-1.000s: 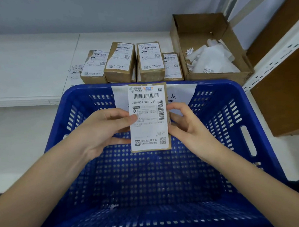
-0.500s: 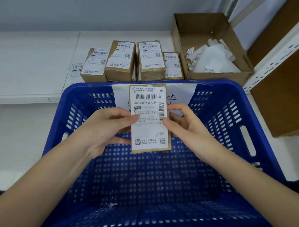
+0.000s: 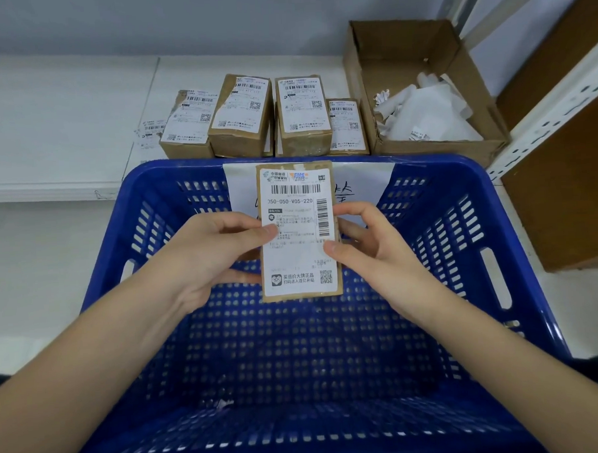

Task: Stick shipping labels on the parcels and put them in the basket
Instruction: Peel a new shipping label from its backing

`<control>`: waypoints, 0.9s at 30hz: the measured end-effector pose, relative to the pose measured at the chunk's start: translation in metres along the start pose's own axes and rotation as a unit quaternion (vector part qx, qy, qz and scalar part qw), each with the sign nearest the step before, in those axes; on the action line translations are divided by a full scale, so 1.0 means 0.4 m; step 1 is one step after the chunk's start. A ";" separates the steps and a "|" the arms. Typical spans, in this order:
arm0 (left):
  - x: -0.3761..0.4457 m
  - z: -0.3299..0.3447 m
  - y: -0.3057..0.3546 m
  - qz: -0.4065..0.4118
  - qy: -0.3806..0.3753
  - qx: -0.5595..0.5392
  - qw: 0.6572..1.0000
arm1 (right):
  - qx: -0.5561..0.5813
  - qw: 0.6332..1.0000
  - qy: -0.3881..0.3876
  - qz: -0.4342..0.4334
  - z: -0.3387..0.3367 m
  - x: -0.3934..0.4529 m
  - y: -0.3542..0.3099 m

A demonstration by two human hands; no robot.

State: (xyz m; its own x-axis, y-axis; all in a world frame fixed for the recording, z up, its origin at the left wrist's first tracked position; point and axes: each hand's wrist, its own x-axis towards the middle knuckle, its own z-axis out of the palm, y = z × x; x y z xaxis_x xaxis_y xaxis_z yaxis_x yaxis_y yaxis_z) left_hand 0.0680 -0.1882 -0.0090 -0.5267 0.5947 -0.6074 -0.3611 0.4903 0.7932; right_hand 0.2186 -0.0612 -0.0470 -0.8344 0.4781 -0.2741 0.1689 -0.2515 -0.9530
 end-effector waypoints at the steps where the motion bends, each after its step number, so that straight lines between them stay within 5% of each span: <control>1: 0.000 0.000 0.000 0.000 0.001 0.001 1.000 | 0.000 1.000 0.001 -0.001 0.001 -0.001 -0.001; 27: 0.005 0.007 -0.004 0.016 0.055 0.034 0.998 | -0.010 0.999 -0.020 -0.028 0.000 -0.001 0.012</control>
State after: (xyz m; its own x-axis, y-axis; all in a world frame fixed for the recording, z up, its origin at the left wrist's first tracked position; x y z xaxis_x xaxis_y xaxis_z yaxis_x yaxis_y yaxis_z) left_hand 0.0694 -0.1860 -0.0115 -0.6202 0.5392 -0.5698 -0.2914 0.5160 0.8055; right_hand 0.2198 -0.0624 -0.0515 -0.8632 0.4567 -0.2152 0.1318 -0.2076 -0.9693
